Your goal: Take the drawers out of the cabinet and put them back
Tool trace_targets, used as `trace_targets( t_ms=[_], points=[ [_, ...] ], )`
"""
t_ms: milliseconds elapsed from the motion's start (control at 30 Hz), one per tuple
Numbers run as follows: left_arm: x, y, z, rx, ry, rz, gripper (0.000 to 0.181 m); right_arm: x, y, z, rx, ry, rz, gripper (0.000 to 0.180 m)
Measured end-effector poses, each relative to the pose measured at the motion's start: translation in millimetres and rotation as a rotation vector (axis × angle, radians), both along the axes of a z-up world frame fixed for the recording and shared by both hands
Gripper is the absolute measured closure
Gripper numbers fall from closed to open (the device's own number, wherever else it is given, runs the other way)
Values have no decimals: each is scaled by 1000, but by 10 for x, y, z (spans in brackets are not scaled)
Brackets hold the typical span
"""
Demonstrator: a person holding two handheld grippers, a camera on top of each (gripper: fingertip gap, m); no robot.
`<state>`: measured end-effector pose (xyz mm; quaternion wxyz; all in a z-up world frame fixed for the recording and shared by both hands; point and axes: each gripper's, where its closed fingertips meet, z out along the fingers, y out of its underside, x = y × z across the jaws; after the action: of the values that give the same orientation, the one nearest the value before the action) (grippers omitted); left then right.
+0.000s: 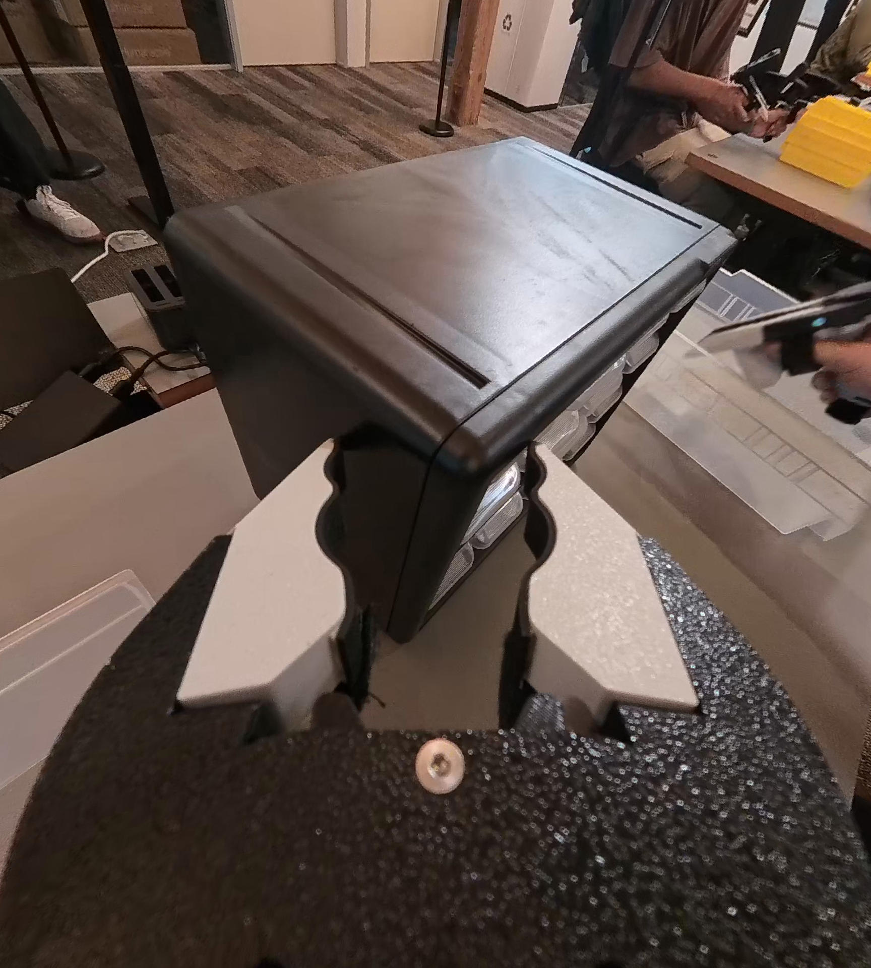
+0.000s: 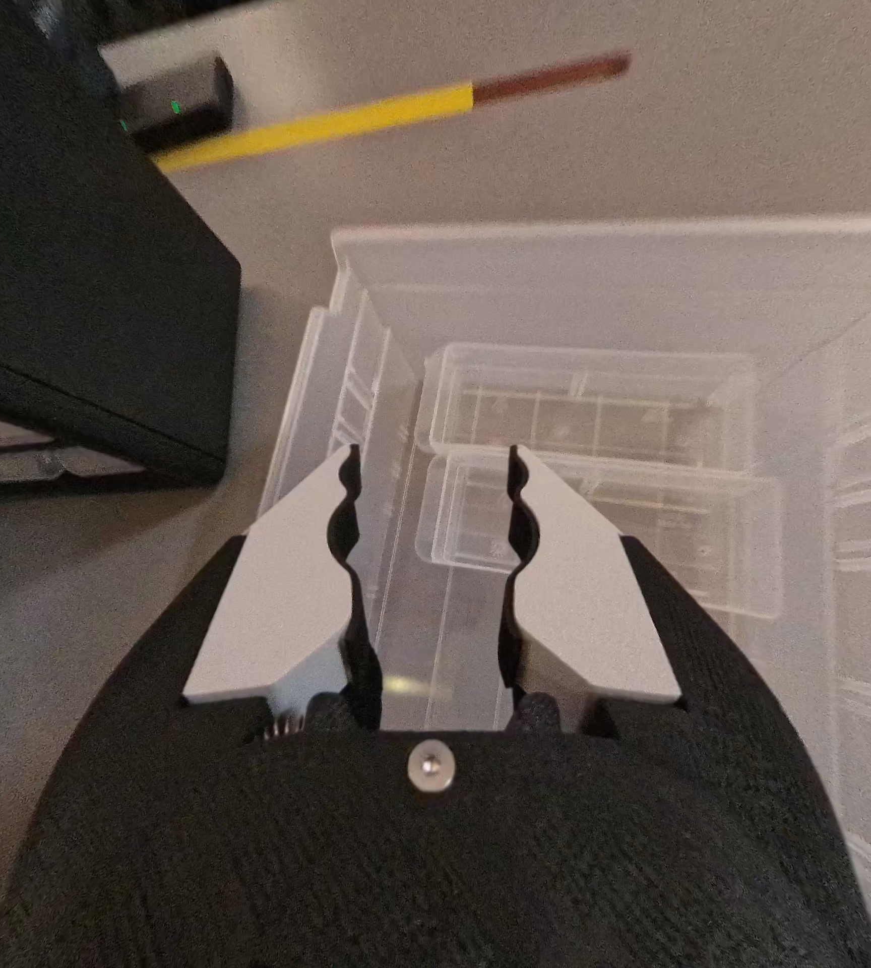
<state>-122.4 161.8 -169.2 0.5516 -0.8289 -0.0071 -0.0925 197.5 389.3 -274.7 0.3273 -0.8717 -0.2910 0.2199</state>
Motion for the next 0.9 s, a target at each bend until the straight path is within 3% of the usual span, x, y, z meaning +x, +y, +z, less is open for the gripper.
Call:
trace_targets(
  t_ms=[33,167,267,400,533,667,767,900],
  points=[
    [0,0,0,0,0,0,113,37,32,208,83,43,-16,122],
    [-4,1,-1,2,-1,1,113,-40,-150,1166,508,255,9,108],
    [-4,2,-3,2,-6,1,113,-414,-670,1538,697,339,181,112],
    [-4,2,-3,1,-6,1,113,-1170,-1426,1181,700,217,576,120],
    [-3,1,-4,0,-5,1,113,-1666,-1778,709,909,-25,792,130],
    [-3,2,-4,0,-4,0,112,-1943,-1743,423,1204,-310,835,144],
    [-3,2,-4,0,-4,0,112,-2142,-1814,241,1271,-321,919,141],
    [-3,2,-4,-1,-4,-1,112,-2220,-1649,203,1402,-438,856,138]
  ],
)
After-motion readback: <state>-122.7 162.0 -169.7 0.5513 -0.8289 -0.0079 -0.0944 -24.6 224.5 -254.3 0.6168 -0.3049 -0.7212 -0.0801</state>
